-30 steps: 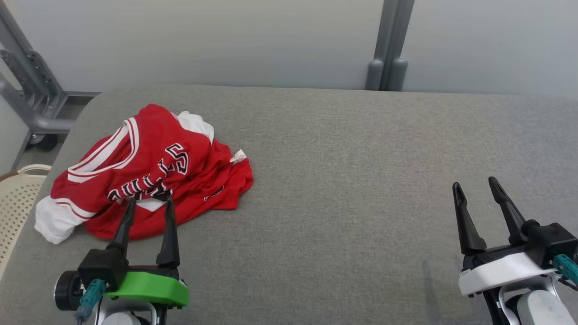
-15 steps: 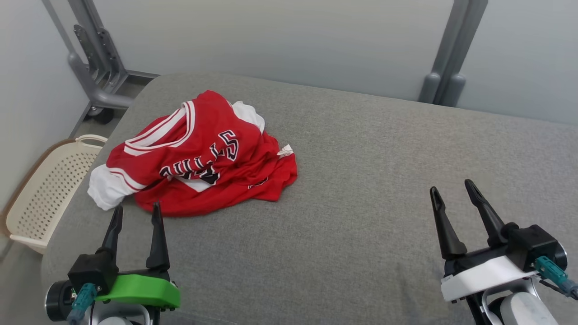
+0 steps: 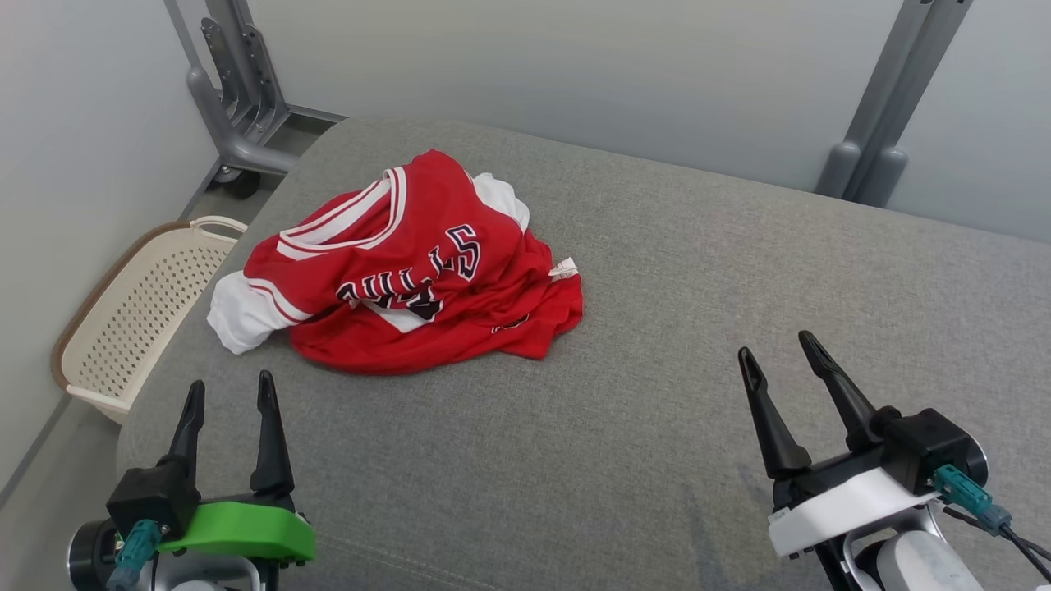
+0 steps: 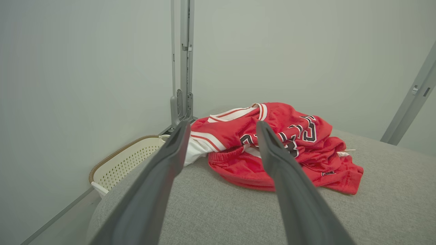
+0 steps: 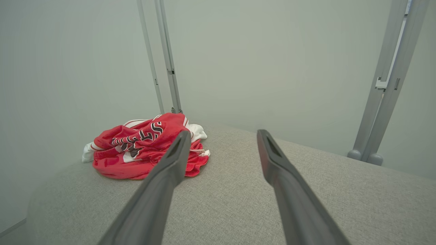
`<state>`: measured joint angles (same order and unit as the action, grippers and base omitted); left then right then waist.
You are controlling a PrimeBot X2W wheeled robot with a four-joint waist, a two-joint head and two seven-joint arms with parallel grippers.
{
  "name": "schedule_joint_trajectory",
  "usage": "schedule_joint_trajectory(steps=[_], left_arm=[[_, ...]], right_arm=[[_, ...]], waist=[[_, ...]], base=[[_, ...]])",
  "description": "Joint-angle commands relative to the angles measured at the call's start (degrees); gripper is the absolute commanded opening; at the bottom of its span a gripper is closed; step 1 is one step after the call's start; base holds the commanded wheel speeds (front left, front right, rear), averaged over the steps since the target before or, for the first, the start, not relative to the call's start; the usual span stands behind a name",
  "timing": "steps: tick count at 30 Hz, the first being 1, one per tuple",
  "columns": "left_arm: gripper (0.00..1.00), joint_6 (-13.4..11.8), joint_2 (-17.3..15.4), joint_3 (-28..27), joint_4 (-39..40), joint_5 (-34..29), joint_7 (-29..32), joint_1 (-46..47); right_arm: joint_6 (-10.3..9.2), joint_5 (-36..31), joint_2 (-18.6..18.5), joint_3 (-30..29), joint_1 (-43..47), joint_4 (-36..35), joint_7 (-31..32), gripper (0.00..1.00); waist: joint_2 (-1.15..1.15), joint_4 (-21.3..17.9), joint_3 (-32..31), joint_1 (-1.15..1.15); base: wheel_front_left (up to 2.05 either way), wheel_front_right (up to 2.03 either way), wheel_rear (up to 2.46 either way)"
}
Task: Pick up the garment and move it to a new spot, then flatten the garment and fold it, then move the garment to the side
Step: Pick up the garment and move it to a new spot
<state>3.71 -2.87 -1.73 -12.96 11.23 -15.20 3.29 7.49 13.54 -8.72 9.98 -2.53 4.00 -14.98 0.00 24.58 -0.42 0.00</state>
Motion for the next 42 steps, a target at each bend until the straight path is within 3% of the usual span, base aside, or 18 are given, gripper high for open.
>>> schedule_joint_trajectory(steps=[1, 15, 21, 29, 35, 42], left_arm=[[1.00, 0.0, -0.1, -0.2, 0.2, 0.3, -0.1, -0.4], [1.00, 2.2, -0.2, -2.3, -0.3, 1.2, -0.1, 2.0], [1.00, 3.3, -2.4, -2.4, -2.8, 3.2, -0.1, 7.4], [1.00, 3.8, -9.3, -0.5, -10.3, 9.0, 8.8, 19.1], [1.00, 3.8, -14.7, 3.9, -14.7, 14.2, 13.7, 26.6], [1.00, 3.8, -20.9, 8.0, -22.5, 26.0, 21.1, 34.8]], right_arm=[[0.00, 0.4, -0.2, 0.2, -0.2, 0.2, 0.0, 1.00], [0.00, 1.0, -0.7, 1.5, -1.7, 0.1, 0.0, 1.00], [0.00, 0.5, -0.6, 1.2, -3.0, -0.5, 0.0, 1.00], [0.00, 0.7, 0.7, 1.2, -4.5, -1.0, 0.0, 1.00], [0.00, 0.9, 1.2, 1.0, -5.7, -1.5, 0.0, 1.00], [0.00, 1.0, 1.6, 1.0, -7.9, -1.9, 0.0, 1.00]], waist=[[0.00, 0.1, 0.0, 0.00], [0.00, -2.0, 1.5, 0.00], [0.00, -4.3, 3.8, 0.00], [0.00, -8.6, 5.1, 0.00], [0.00, -11.8, 7.4, 0.00], [0.00, -16.7, 10.9, 0.00]], base=[[0.00, 0.00, 0.00], [0.00, 0.00, 0.00], [0.00, 0.00, 0.00], [0.00, 0.00, 0.00], [0.00, 0.00, 0.00], [0.00, 0.00, 0.00]])
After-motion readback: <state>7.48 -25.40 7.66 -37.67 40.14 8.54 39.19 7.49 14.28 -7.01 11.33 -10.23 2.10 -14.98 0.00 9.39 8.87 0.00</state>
